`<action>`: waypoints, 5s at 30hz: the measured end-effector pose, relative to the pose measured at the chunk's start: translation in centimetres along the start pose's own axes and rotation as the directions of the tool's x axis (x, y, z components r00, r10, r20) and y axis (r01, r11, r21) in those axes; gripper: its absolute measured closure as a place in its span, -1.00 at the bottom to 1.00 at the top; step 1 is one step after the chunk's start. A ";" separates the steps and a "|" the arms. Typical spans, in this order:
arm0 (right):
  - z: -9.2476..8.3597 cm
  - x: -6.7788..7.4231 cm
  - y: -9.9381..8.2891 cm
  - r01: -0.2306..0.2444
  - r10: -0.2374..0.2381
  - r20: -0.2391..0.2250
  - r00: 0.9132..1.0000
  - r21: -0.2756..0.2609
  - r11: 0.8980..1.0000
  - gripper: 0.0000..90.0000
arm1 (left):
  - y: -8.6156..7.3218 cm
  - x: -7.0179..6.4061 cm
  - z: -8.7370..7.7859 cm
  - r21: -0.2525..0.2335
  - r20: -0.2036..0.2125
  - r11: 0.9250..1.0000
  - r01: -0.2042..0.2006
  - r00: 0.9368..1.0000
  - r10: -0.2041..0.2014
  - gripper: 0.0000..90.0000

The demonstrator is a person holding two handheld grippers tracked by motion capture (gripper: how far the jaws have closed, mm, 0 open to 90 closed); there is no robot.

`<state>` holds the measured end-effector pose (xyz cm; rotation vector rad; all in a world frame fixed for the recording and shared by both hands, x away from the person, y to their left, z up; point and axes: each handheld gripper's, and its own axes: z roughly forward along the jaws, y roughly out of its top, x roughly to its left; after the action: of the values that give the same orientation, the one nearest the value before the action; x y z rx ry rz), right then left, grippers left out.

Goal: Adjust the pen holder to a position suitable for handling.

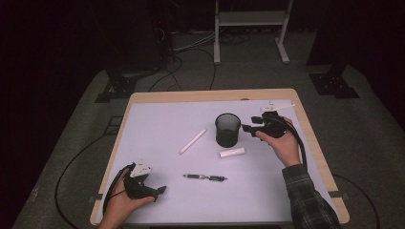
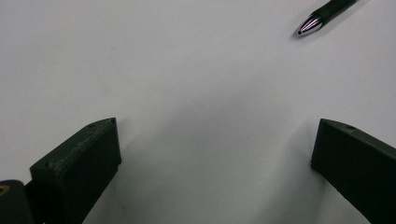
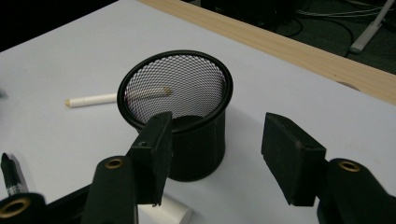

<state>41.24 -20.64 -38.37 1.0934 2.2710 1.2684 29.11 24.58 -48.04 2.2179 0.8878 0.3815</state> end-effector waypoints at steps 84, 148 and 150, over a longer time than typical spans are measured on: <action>8.0 -1.5 3.3 -0.014 0.026 -0.087 0.996 0.143 0.990 0.77 | 0.0 0.0 0.0 -0.004 -0.002 1.000 -0.001 1.000 0.001 -0.99; 0.9 6.2 2.0 0.076 -0.052 -0.242 0.969 0.091 0.993 0.77 | 0.0 0.0 0.0 -0.005 -0.002 1.000 0.000 1.000 0.000 -0.99; 0.8 6.3 1.9 0.082 -0.058 -0.244 0.968 0.089 0.993 0.77 | 0.0 0.0 0.0 -0.005 -0.002 1.000 0.001 1.000 -0.001 -0.99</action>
<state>38.45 -14.86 -36.73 0.9239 2.5513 1.3371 29.08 24.57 -48.06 2.2129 0.8874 0.3850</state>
